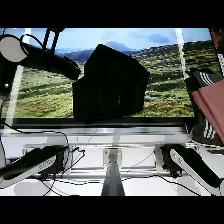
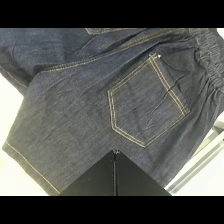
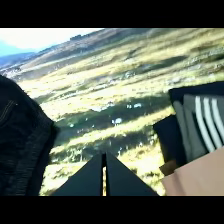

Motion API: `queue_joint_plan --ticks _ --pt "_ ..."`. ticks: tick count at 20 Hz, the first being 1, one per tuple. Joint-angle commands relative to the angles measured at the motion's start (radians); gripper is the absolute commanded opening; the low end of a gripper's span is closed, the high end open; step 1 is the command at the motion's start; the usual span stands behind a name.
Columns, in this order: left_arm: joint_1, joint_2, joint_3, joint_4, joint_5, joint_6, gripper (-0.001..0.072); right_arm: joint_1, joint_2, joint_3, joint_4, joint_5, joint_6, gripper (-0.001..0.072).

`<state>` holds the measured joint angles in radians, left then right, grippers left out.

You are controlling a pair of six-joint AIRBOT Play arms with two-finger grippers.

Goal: Fold the clothes and pants, and hang the long-sleeved shirts on hangers.

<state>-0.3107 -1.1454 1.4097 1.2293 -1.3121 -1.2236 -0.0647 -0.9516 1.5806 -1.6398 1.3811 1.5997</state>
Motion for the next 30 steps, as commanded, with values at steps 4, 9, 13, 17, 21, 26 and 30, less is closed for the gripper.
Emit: queue_joint_plan --ticks 4,9,13,17,21,26,30 --pt "-0.005 -0.012 0.001 -0.007 -0.011 -0.079 0.0017 0.001 -0.111 -0.166 0.081 0.114 -0.158 0.0029" --pt "0.059 0.035 0.001 0.096 -0.047 -0.078 0.0017 0.001 -0.193 -0.579 0.447 0.139 -0.375 0.0030" --pt "0.221 0.092 0.000 0.244 -0.054 -0.078 0.0017 0.002 -0.209 -0.829 0.659 -0.081 -0.409 0.0477" --pt "0.418 0.098 -0.066 0.197 -0.043 -0.078 0.0017 0.001 -0.252 -0.916 0.756 -0.245 -0.283 0.0498" --pt "0.575 0.098 -0.299 0.032 -0.033 0.005 0.0017 0.003 -0.372 -0.916 0.931 -0.241 -0.282 0.0632" --pt "0.664 0.097 -0.557 0.007 -0.029 0.011 0.0372 0.003 -0.454 -0.916 0.937 -0.286 -0.280 0.0620" --pt "0.662 0.083 -0.688 0.007 -0.015 0.012 0.0669 0.012 -0.471 -0.916 0.948 -0.304 -0.280 0.0555"
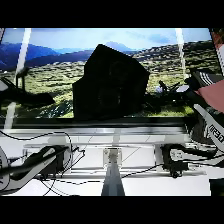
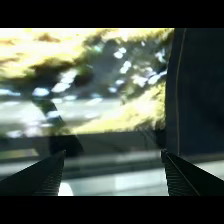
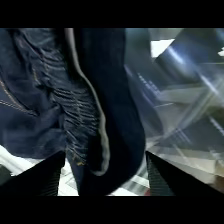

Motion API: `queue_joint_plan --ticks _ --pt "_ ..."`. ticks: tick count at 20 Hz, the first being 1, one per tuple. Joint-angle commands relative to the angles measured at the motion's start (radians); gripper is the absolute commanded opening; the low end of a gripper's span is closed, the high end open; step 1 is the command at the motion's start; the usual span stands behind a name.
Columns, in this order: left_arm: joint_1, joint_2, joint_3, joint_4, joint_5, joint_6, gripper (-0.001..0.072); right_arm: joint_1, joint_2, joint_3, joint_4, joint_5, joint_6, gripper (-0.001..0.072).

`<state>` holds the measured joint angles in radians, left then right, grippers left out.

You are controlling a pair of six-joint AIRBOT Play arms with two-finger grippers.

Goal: Fold the clothes and pants, and hang the long-sleeved shirts on hangers.

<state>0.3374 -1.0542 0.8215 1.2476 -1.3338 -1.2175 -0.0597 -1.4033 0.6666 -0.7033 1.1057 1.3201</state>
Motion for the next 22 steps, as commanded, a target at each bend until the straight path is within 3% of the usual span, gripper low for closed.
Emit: queue_joint_plan --ticks 1,2,3,5,7,10,14,18,20,21,22 --pt "0.014 -0.014 -0.126 -0.013 0.010 0.006 0.0668 0.019 -0.019 -0.002 0.012 -0.037 -0.001 0.0553" --pt "0.014 -0.020 -0.153 -0.025 0.018 0.006 0.0668 0.038 -0.019 -0.002 0.012 -0.053 -0.001 0.0551" --pt "0.013 -0.024 -0.179 -0.040 0.033 0.006 0.0668 0.062 -0.019 0.001 0.012 -0.077 -0.001 0.0497" --pt "0.013 -0.033 -0.231 -0.102 0.077 0.006 0.0668 0.101 -0.019 0.013 0.013 -0.114 -0.004 0.0205" --pt "0.013 -0.044 -0.278 -0.170 0.120 0.007 0.0668 0.119 -0.018 0.041 0.006 -0.118 -0.005 0.0034" --pt "0.013 -0.066 -0.325 -0.276 0.148 0.081 0.0611 0.123 -0.018 0.080 -0.018 -0.109 -0.005 0.0031" --pt "-0.011 -0.109 -0.345 -0.367 0.154 0.164 0.0612 0.123 -0.018 0.090 -0.013 -0.111 -0.005 0.0032" --pt "-0.100 -0.158 -0.345 -0.413 0.227 0.172 0.0591 0.123 -0.018 0.090 -0.013 -0.111 -0.005 0.0031" --pt "-0.156 -0.184 -0.344 -0.430 0.239 0.187 0.0449 0.123 -0.018 0.090 -0.012 -0.111 -0.014 0.0031" --pt "-0.183 -0.197 -0.344 -0.430 0.241 0.203 0.0424 0.123 -0.016 0.090 -0.012 -0.111 -0.040 0.0031" --pt "-0.206 -0.206 -0.344 -0.430 0.246 0.209 0.0337 0.123 -0.013 0.090 -0.012 -0.110 -0.061 0.0031"
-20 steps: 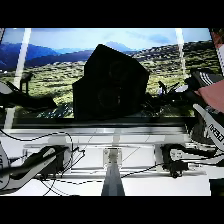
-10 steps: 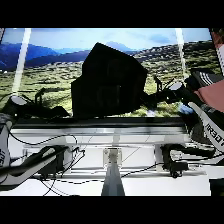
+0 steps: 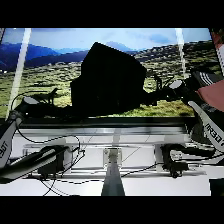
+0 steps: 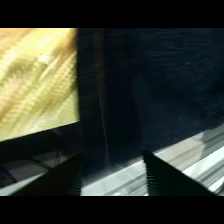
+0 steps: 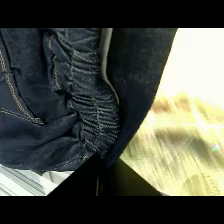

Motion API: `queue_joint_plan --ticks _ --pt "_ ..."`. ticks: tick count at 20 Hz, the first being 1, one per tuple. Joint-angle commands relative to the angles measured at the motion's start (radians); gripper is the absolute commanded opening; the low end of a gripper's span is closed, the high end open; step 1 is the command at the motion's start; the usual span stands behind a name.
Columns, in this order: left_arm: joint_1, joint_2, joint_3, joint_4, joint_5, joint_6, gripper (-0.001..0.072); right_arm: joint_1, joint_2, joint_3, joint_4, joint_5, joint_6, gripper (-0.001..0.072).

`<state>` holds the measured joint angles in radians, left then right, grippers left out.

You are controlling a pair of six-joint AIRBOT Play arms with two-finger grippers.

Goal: Fold the clothes and pants, and hang the long-sleeved shirts on hangers.

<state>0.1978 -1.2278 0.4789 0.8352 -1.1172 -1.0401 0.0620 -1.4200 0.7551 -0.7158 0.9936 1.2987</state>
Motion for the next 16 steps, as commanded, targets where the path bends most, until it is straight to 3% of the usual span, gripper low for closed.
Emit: queue_joint_plan --ticks 1,2,3,7,12,16 --pt "-0.083 -0.040 -0.002 -0.018 0.043 0.032 0.0178 0.001 0.008 0.002 0.001 0.004 -0.053 0.0031" --pt "-0.097 -0.046 -0.001 -0.018 0.059 0.032 0.0028 0.001 0.011 0.004 -0.001 0.009 -0.069 0.0031" --pt "-0.105 -0.046 0.000 -0.031 0.071 0.039 0.0016 0.001 0.015 0.012 -0.002 0.019 -0.088 0.0031" --pt "-0.103 -0.020 0.109 -0.058 0.073 0.076 0.0014 0.001 0.056 0.097 -0.003 0.098 -0.196 0.0031" --pt "-0.102 0.149 0.482 0.003 0.082 0.076 0.0014 0.001 0.174 0.335 0.007 0.206 -0.343 0.0031" --pt "-0.096 0.353 0.763 0.063 0.212 0.076 0.0015 0.001 0.297 0.545 0.134 0.280 -0.378 0.0032"
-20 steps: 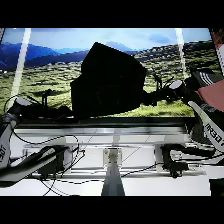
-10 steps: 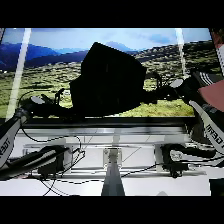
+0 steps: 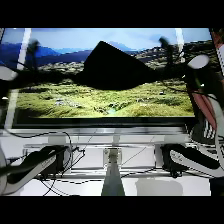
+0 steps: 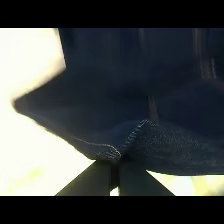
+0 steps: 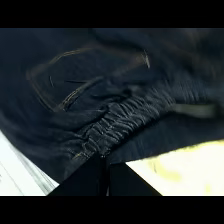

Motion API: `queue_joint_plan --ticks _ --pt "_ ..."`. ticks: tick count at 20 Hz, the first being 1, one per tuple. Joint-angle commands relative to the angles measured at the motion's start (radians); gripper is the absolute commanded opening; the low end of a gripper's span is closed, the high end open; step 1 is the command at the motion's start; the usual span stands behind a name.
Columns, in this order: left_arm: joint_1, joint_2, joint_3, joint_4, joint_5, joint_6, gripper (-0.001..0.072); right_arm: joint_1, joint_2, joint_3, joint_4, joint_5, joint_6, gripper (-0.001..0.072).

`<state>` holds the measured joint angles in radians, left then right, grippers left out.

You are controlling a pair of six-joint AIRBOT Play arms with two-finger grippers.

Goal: Fold the clothes and pants, and hang the long-sleeved shirts on hangers.

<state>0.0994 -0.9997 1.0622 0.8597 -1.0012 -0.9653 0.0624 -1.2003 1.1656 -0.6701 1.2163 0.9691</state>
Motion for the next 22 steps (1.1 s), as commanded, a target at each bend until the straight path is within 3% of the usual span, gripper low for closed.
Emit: queue_joint_plan --ticks 1,4,8,12,14,17,20,22 --pt "0.002 0.188 0.214 0.038 0.165 0.002 0.0015 0.001 0.112 0.179 0.138 0.060 -0.047 0.0032" --pt "0.002 0.379 0.229 0.050 0.315 0.005 0.0015 0.001 0.212 0.271 0.278 0.060 -0.047 0.0032" --pt "0.002 0.565 0.228 0.142 0.299 0.005 0.0015 0.001 0.346 0.293 0.406 0.083 0.006 0.0031" --pt "0.002 0.618 0.221 0.192 0.137 -0.003 0.0013 0.031 0.393 0.270 0.386 0.171 0.121 0.0031" --pt "0.002 0.570 0.177 0.188 0.023 -0.022 0.0013 0.112 0.389 0.209 0.294 0.142 0.163 0.0031" --pt "0.001 0.434 0.052 0.174 -0.003 -0.059 0.0013 0.259 0.380 0.040 0.087 -0.092 0.271 0.0031" --pt "-0.001 0.206 -0.061 0.163 0.134 -0.041 0.0013 0.341 0.336 -0.151 -0.123 -0.462 0.354 0.0031" --pt "-0.029 0.043 -0.067 0.088 0.150 -0.040 0.0013 0.330 0.272 -0.243 -0.238 -0.659 0.469 0.0031"
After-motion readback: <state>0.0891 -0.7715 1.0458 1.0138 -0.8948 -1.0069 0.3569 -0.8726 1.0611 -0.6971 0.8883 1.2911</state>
